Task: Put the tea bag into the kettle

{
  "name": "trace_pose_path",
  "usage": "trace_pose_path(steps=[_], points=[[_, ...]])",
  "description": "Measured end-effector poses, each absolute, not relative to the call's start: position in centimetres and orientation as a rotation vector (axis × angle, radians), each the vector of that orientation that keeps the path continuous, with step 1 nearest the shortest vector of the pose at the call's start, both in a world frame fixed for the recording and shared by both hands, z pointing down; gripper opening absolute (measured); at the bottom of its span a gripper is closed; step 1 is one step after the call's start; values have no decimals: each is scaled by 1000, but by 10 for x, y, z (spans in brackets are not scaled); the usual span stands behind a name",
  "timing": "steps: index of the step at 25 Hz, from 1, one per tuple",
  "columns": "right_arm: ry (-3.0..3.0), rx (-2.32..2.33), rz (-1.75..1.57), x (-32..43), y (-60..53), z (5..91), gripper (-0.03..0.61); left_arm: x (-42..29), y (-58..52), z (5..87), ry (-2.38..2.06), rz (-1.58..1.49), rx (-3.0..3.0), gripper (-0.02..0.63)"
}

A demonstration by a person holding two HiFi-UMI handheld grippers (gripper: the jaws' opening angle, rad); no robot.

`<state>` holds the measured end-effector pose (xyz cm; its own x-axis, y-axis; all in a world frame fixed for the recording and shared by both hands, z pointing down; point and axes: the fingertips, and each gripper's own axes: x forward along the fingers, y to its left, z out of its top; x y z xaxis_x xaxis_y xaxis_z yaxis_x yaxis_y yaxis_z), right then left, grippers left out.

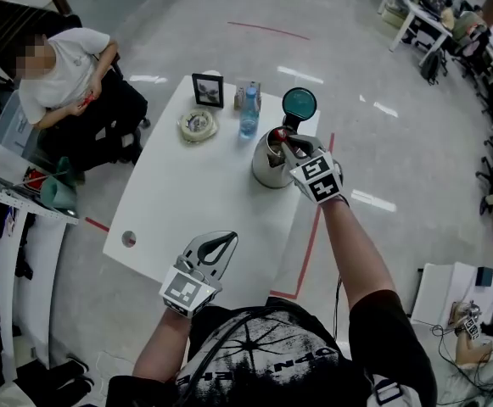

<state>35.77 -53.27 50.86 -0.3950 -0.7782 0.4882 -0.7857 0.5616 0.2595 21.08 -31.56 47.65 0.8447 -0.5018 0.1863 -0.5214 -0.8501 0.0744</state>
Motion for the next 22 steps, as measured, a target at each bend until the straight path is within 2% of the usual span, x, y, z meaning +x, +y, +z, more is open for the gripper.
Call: trace_pose_path(steps=[12,22], points=[[-2199,1253,54,360,-542,525,41,205,-320,487,-824,256,2878,8],[-2208,1241,62,356,-542,526,97,205,-323,481,-835,247,2887,8]])
